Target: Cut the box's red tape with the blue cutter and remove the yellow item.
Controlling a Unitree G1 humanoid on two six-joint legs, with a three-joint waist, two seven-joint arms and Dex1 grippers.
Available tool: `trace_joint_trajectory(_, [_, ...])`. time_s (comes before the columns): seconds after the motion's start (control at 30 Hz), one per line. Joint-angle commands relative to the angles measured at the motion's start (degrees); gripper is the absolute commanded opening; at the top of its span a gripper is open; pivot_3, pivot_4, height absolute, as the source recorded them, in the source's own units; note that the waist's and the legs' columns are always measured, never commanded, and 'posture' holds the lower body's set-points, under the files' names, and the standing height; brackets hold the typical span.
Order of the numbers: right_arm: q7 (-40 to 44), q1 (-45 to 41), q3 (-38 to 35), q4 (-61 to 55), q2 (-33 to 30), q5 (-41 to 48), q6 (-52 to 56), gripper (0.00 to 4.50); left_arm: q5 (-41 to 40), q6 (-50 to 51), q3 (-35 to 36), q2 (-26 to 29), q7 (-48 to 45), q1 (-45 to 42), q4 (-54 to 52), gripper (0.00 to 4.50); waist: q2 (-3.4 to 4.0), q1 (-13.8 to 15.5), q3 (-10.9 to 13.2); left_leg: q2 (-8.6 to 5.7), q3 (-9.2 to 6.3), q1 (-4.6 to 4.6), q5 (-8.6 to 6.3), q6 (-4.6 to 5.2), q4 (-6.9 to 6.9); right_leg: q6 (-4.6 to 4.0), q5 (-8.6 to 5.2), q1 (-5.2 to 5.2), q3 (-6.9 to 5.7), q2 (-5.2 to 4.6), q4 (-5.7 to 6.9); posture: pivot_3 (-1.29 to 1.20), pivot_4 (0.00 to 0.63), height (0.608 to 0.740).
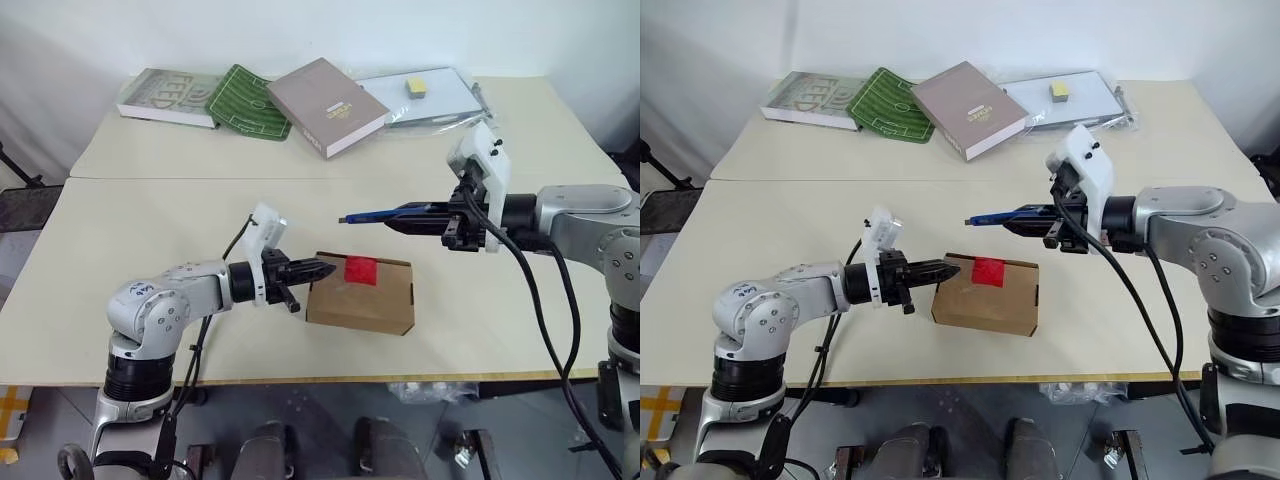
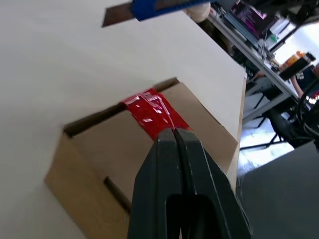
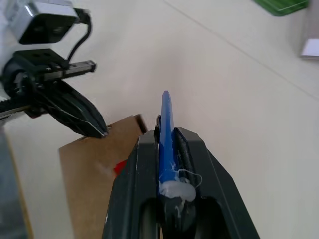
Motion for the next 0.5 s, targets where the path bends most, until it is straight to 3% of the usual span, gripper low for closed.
trace_joint_trajectory(0.03, [2.04,-1.63,-0.37,0.07,-1.08,-1.14,-2.11,0.16,-3.87,3.21,2.96,1.43,0.45,0.11,-3.47,0.02,0.00,0.01,0.00,0.00,0.00,0.00,0.00,0.00,0.00,0.00,0.00,0.00,0.00,0.00,0.00,0.00,0.150,0.740])
trace_joint_trajectory(0.13, [2.12,-1.68,-0.92,0.42,-0.49,-1.46,-2.07,0.16,-9.01,8.10,4.92,4.82,-1.93,1.66,-5.42,0.02,0.00,-0.21,0.00,0.02,0.00,0.00,0.00,0.00,0.00,0.00,0.00,-0.01,0.01,0.01,0.01,0.00,0.150,0.740])
trace_joint_trajectory(0.3, [2.31,-1.12,-0.97,0.35,-0.45,-1.76,-2.21,0.16,-13.96,12.28,2.31,11.91,-6.43,6.37,-9.86,0.02,0.00,-0.19,0.00,0.02,0.00,0.01,0.00,-0.01,-0.03,0.00,0.00,-0.01,0.03,0.01,-0.01,0.00,0.150,0.740])
trace_joint_trajectory(0.5, [2.19,-1.17,-1.12,0.46,-0.22,-1.97,-2.11,0.16,-3.02,3.29,-4.19,10.48,-1.27,6.73,-5.75,0.02,-0.01,0.86,0.00,-0.06,-0.01,0.01,0.00,0.00,0.03,0.03,0.03,0.04,0.05,-0.05,-0.04,0.00,0.150,0.740])
